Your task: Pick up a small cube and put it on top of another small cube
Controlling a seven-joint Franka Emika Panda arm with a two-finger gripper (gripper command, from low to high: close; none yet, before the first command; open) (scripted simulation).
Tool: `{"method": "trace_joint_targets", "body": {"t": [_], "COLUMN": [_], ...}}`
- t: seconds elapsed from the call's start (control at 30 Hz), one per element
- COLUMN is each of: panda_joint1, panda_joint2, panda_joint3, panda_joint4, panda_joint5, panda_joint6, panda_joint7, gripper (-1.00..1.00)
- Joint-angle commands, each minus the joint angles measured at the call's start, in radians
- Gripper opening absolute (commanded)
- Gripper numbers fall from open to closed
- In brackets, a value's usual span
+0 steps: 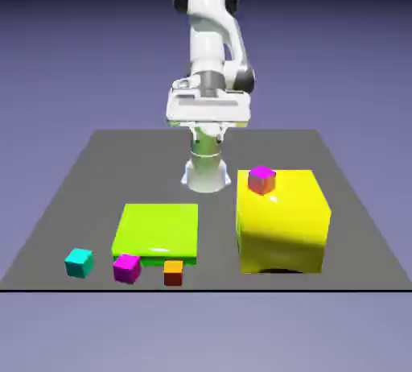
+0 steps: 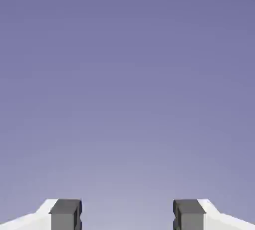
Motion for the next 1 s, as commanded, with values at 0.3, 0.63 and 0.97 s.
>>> {"method": "trace_joint_targets", "body": {"t": [0.3,0.63,0.97], "panda_joint1": [0.031,0.062,-0.059], "panda_joint2": [0.362,0.725,1.032], "panda_joint3": [-0.080,-0.159,-0.038], "panda_joint4": [0.141,0.283,0.414], "panda_joint5": [0.180,0.360,0.496], "panda_joint6": [-0.030,-0.061,0.042], "panda_joint7": [-0.186,-0.372,-0.512], "gripper": [0.00,0.00,0.00]}}
